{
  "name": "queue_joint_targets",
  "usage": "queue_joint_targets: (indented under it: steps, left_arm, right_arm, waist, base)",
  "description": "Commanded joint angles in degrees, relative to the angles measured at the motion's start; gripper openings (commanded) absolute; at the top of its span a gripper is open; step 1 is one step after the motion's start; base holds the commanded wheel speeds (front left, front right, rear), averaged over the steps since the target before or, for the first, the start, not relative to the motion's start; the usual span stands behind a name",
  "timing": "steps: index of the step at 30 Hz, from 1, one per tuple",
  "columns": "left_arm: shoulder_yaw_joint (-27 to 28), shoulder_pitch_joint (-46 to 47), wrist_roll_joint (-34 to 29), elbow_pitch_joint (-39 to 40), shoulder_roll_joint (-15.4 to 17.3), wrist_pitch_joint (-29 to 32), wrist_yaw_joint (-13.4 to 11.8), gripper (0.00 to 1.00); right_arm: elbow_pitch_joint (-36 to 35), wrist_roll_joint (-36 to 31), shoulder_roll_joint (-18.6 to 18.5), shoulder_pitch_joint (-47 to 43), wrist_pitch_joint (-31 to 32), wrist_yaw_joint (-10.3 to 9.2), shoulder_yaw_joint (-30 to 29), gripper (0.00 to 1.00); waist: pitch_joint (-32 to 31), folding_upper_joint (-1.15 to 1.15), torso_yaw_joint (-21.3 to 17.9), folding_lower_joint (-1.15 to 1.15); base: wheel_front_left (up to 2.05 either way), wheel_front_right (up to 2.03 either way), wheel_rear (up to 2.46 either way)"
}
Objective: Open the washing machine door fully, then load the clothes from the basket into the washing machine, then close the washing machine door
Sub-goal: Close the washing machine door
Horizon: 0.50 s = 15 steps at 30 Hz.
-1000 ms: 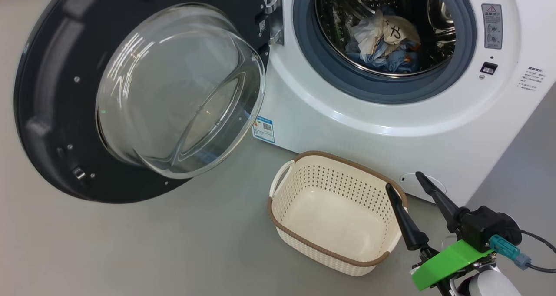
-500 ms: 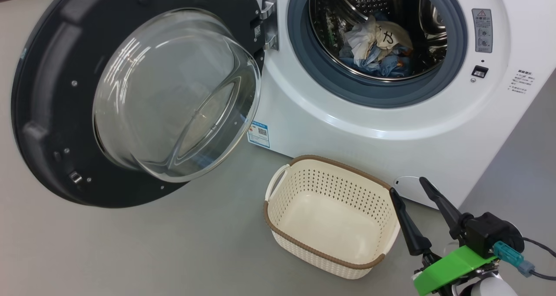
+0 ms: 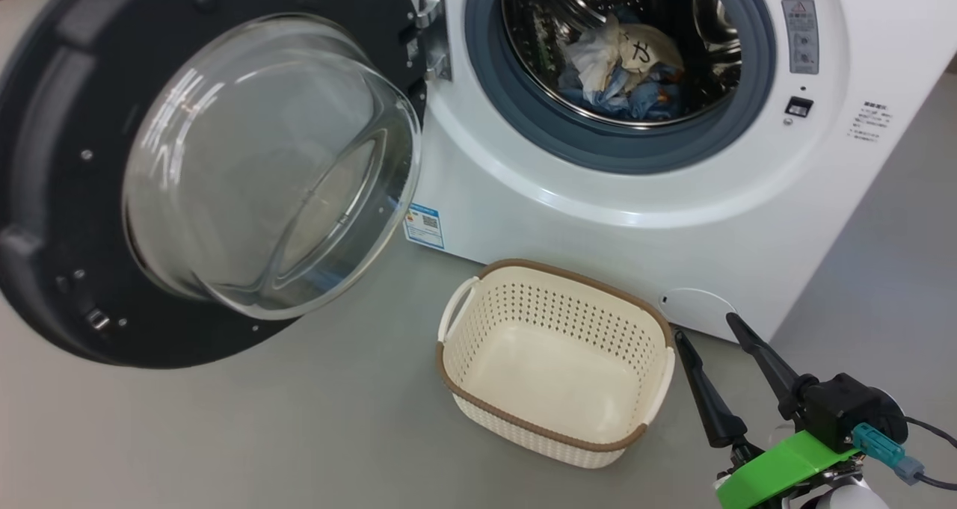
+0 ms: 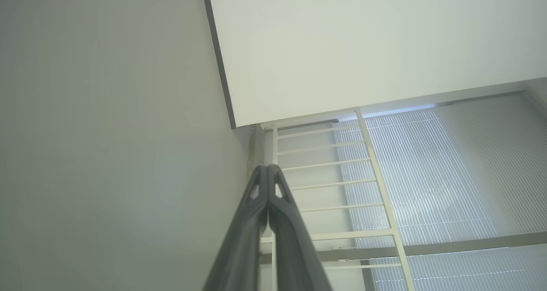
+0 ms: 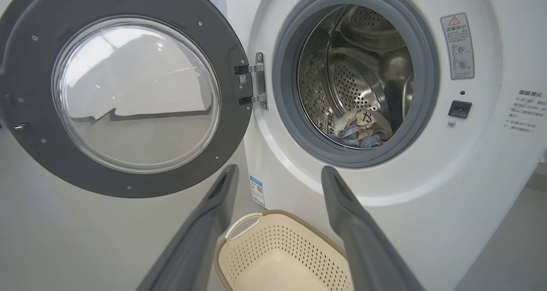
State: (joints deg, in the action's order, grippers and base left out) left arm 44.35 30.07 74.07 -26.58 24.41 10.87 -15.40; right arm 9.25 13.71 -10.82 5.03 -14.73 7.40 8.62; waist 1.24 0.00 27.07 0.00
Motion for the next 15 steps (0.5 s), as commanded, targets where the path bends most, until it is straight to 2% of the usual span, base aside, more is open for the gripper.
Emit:
queue_joint_targets:
  steps: [1, 15]
  left_arm:
    - [0.9, 2.5, 0.7, 0.3, 4.6, 1.1, -0.3, 0.00]
    - [-0.5, 10.7, 3.1, -6.3, 9.0, 5.3, -2.7, 0.00]
  right_arm:
    - [-1.6, -0.7, -0.6, 0.7, -0.3, 0.09, 1.1, 1.00]
    - [-1.4, -1.1, -1.7, 3.6, -0.3, 0.09, 1.7, 1.00]
  waist:
    - [1.3, 0.00, -1.3, 0.00]
    - [6.2, 0.00, -7.8, 0.00]
  base:
    - [0.00, 0.00, 0.00]
    - [0.00, 0.00, 0.00]
